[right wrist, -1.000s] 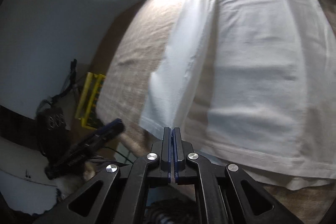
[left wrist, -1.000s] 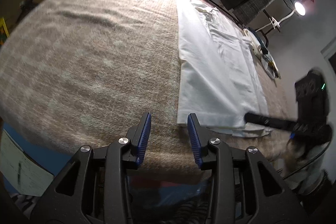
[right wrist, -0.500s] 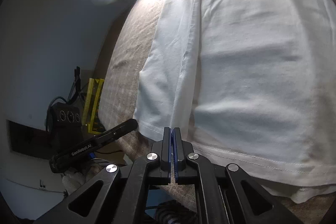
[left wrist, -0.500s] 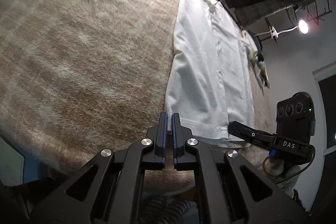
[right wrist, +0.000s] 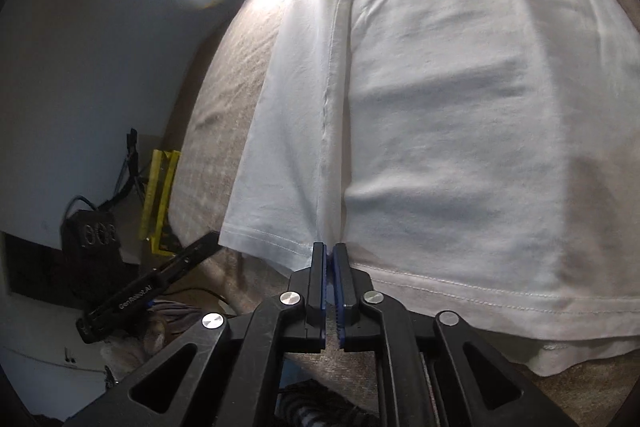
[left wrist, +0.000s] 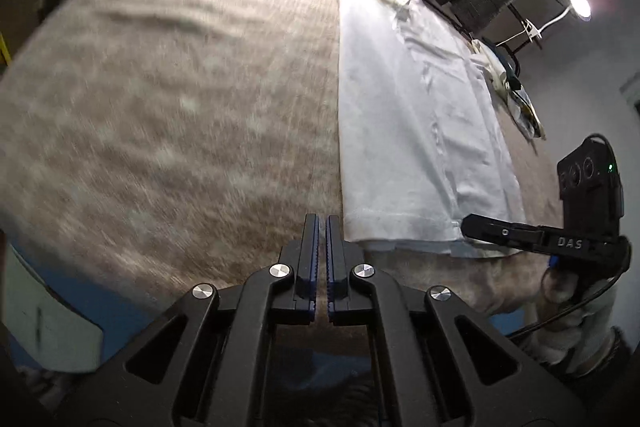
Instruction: Fold small clothes
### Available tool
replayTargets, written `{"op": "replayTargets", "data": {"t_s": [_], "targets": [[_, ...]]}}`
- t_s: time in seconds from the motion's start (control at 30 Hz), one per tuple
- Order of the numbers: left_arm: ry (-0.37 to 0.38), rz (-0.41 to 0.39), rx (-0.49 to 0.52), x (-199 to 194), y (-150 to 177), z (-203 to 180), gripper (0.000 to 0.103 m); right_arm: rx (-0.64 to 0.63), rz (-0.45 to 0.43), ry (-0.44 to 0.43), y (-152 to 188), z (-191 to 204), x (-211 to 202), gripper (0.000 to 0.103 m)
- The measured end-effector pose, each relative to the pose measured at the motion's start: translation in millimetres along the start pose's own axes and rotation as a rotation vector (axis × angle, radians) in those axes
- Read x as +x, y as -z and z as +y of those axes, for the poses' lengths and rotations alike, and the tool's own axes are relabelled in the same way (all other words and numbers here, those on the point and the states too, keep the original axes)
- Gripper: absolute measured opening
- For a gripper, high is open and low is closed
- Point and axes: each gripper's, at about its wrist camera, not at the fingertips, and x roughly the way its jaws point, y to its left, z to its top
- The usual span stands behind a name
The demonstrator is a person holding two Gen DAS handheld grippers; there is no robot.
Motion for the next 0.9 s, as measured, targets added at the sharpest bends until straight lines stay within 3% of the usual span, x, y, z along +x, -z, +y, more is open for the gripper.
{"op": "replayTargets", "data": {"t_s": [0.03, 0.1, 0.23, 0.43, 0.63, 0.9], "targets": [[-0.009, -0.023, 0.016, -5, -1, -3, 0.0, -0.014, 0.003, 0.018, -2, 3, -2, 0.022], [-0.025, -0.055, 0.046, -12, -2, -11, 0.0, -0.041, -0.023, 0.037, -4, 9, -9, 0.033], [-0.035, -0.13, 0.14, -21, -5, -36, 0.0, -0.144, -0.099, 0.101, -10, 13, -37, 0.035], [0.02, -0.143, 0.191, -15, -13, -76, 0.0, -0.184, -0.268, 0.126, -26, -8, -104, 0.041], [0.069, -0.116, 0.297, 5, -8, -133, 0.0, -0.18, -0.37, 0.184, -50, -39, -167, 0.042], [0.145, -0.045, 0.425, 47, 8, -210, 0.0, -0.126, -0.453, 0.263, -67, -119, -240, 0.042]]}}
